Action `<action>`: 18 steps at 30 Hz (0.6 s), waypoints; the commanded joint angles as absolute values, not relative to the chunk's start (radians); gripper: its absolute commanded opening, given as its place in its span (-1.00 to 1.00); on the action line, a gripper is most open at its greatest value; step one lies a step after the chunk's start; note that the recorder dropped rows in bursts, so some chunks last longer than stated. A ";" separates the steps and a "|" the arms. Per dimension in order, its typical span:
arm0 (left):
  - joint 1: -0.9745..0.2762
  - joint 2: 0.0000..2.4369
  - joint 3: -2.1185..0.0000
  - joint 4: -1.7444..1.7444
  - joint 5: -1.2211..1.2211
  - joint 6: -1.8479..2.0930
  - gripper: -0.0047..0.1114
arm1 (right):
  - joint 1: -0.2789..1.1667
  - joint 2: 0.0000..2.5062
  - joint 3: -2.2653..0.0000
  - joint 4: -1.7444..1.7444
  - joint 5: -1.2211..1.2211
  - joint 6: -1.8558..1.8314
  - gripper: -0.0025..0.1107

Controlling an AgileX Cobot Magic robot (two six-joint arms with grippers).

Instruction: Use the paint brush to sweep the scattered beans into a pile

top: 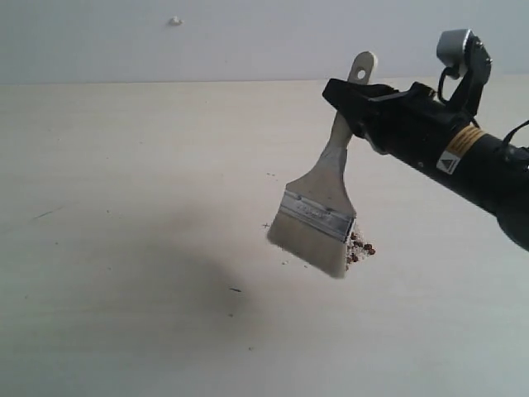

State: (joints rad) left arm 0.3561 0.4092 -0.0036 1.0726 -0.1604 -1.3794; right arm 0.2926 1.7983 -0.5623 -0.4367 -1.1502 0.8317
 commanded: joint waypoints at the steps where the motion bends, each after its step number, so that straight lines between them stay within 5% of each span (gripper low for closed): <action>1: 0.360 0.407 0.000 1.066 -0.158 -1.378 -0.92 | 0.355 1.857 -0.557 -0.335 -1.173 0.787 -0.96; 18: 0.360 0.407 0.000 1.066 -0.158 -1.378 -0.92 | 0.365 1.944 -0.557 -0.152 -1.085 0.647 -0.96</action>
State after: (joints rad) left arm 0.3561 0.4092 -0.0036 1.0726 -0.1604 -1.3794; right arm 0.3621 1.9439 -0.5585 -0.1964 -1.0925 0.6909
